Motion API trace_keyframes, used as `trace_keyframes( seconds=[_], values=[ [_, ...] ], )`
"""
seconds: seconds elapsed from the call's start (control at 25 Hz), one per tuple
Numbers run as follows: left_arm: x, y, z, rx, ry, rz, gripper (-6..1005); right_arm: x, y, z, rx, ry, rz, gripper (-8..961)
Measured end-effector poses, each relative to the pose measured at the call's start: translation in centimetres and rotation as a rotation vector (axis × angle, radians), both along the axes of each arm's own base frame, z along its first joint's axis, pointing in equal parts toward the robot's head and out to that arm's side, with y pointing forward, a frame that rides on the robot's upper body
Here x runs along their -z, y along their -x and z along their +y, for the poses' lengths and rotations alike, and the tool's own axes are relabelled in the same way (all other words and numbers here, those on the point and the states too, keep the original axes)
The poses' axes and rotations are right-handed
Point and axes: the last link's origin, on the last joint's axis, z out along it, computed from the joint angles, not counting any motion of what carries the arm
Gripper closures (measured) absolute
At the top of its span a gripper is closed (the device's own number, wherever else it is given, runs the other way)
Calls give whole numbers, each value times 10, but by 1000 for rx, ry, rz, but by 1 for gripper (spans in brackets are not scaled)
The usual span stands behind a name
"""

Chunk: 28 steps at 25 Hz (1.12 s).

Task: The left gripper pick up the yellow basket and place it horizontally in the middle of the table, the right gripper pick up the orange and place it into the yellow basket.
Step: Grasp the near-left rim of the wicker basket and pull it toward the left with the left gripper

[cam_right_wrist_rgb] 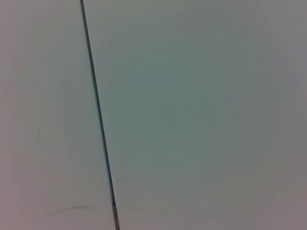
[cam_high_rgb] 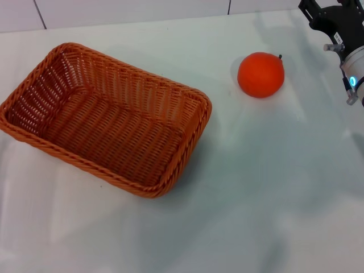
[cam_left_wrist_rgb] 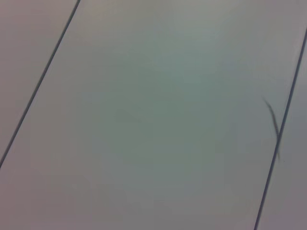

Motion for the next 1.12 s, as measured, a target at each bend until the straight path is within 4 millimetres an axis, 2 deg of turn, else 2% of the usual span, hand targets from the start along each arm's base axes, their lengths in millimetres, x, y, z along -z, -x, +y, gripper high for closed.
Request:
trace_keyframes(
  seconds=[1.12],
  values=[
    [0, 0, 1, 6, 14, 5, 327, -3, 3, 3, -6, -8, 24, 118]
  ],
)
